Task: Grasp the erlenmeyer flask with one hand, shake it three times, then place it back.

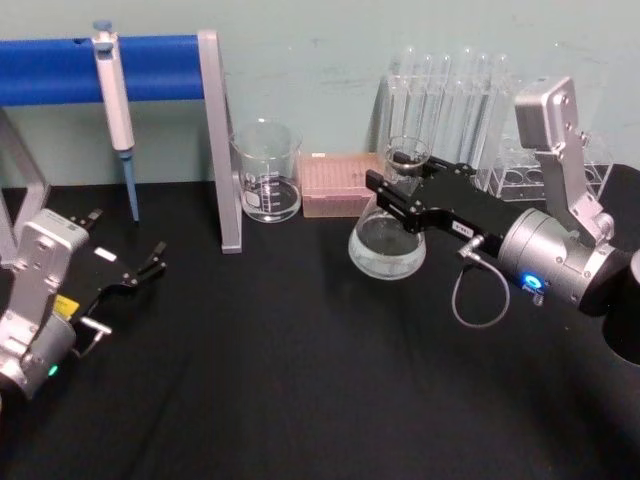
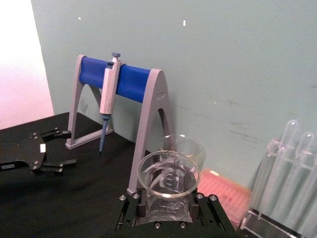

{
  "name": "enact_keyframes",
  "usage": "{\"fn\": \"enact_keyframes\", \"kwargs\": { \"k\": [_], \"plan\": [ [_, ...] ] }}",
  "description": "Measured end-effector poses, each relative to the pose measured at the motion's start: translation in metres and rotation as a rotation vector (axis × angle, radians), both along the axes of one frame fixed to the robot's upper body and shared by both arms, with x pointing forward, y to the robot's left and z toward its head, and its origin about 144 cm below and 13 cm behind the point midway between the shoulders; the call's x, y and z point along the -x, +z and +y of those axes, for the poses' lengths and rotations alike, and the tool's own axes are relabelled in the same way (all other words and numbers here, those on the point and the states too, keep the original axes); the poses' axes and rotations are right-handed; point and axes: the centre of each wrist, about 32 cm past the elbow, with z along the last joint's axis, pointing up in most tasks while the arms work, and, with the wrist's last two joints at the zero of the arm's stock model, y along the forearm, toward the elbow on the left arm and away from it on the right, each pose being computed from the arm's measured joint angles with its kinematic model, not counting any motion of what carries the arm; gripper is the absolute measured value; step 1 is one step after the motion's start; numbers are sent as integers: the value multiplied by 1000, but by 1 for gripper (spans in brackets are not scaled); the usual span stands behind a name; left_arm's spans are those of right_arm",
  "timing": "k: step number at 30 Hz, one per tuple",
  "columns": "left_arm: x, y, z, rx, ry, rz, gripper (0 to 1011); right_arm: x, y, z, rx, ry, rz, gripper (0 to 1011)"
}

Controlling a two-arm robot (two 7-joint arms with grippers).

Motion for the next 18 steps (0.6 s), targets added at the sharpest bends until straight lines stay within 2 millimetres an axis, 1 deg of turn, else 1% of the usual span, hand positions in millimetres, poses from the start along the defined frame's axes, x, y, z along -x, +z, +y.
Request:
{"fn": "enact_keyframes", "kwargs": {
  "k": [9,18],
  "plan": [
    [0,0,0,0,0,0,1001,0,1,-1,15,-34,-14,451],
    [0,0,0,0,0,0,1001,0,0,4,18,-34,-10,451]
  ]
}}
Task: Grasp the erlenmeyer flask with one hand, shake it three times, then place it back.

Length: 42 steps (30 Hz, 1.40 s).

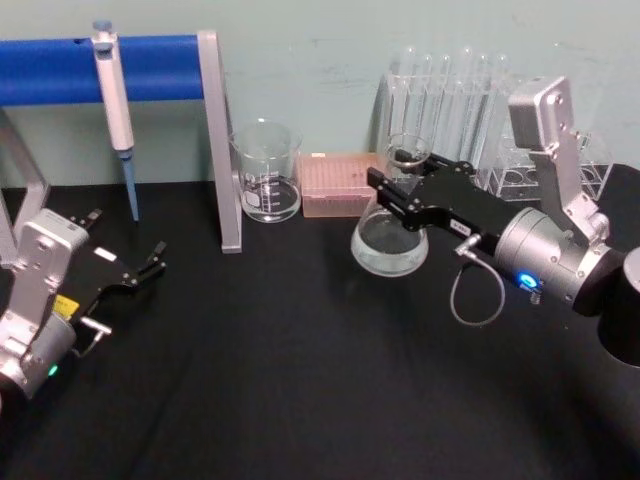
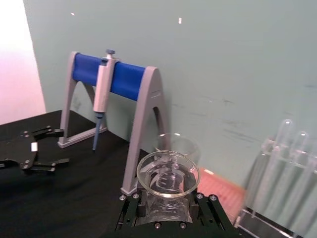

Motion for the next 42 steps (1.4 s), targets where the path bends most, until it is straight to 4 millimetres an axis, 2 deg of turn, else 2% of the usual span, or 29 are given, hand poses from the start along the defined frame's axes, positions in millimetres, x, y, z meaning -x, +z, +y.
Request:
{"fn": "enact_keyframes", "kwargs": {
  "k": [22,32,42],
  "plan": [
    [0,0,0,0,0,0,1001,8,-2,33,-19,237,36,451],
    [0,0,0,0,0,0,1001,11,-1,39,-17,334,45,451],
    [0,0,0,0,0,0,1001,11,0,35,-9,361,41,451]
  ]
}}
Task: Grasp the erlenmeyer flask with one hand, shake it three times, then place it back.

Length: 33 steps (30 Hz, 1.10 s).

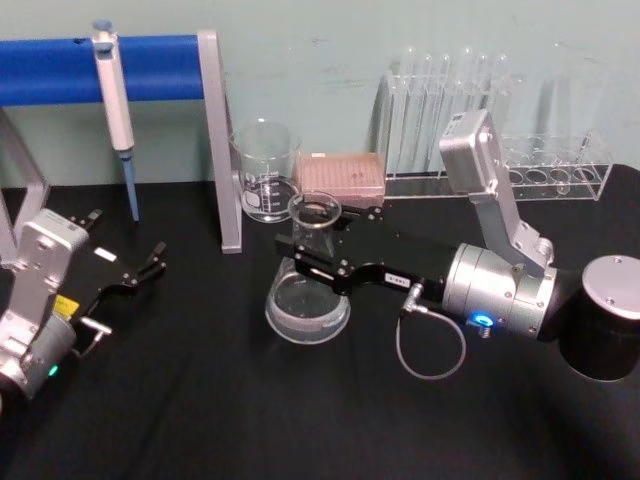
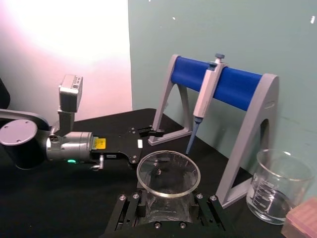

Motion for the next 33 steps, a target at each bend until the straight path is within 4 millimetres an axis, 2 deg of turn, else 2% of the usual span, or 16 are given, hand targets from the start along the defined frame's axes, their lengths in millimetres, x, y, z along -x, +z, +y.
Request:
{"fn": "enact_keyframes", "kwargs": {
  "k": [11,24,33],
  "plan": [
    [0,0,0,0,0,0,1001,-6,1,-12,-5,-108,-26,451],
    [0,0,0,0,0,0,1001,-8,-1,-34,-4,-360,-60,451],
    [0,0,0,0,0,0,1001,-9,-2,-41,-5,-493,-67,451]
  ]
}}
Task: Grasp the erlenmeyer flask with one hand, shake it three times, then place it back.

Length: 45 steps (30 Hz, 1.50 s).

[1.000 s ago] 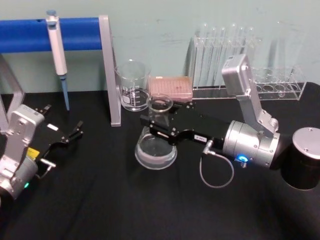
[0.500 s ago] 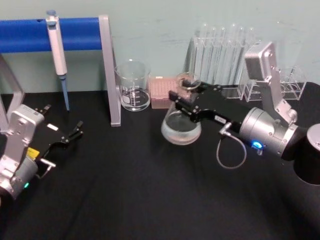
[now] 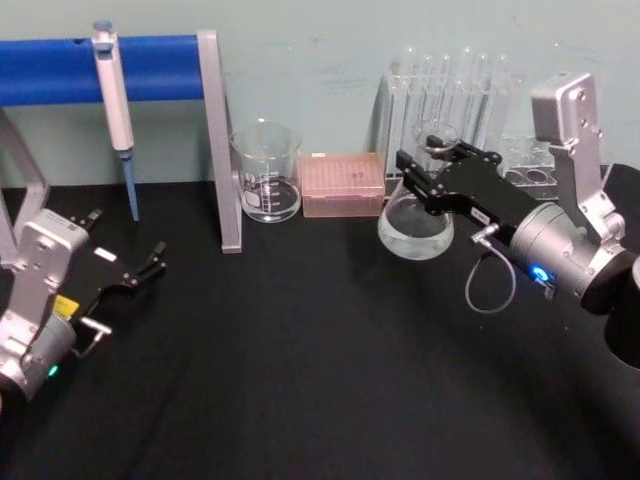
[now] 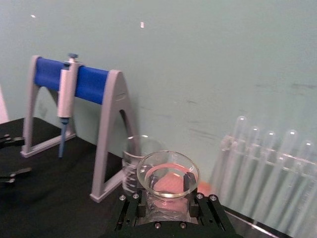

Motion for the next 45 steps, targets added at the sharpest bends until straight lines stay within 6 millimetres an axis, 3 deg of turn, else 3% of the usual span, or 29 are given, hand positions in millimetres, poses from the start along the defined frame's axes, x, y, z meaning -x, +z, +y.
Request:
{"fn": "enact_keyframes", "kwargs": {
  "k": [19,45],
  "plan": [
    [0,0,0,0,0,0,1001,0,-1,3,-5,-25,12,451],
    [0,0,0,0,0,0,1001,9,-4,50,-25,303,65,451]
  ]
}}
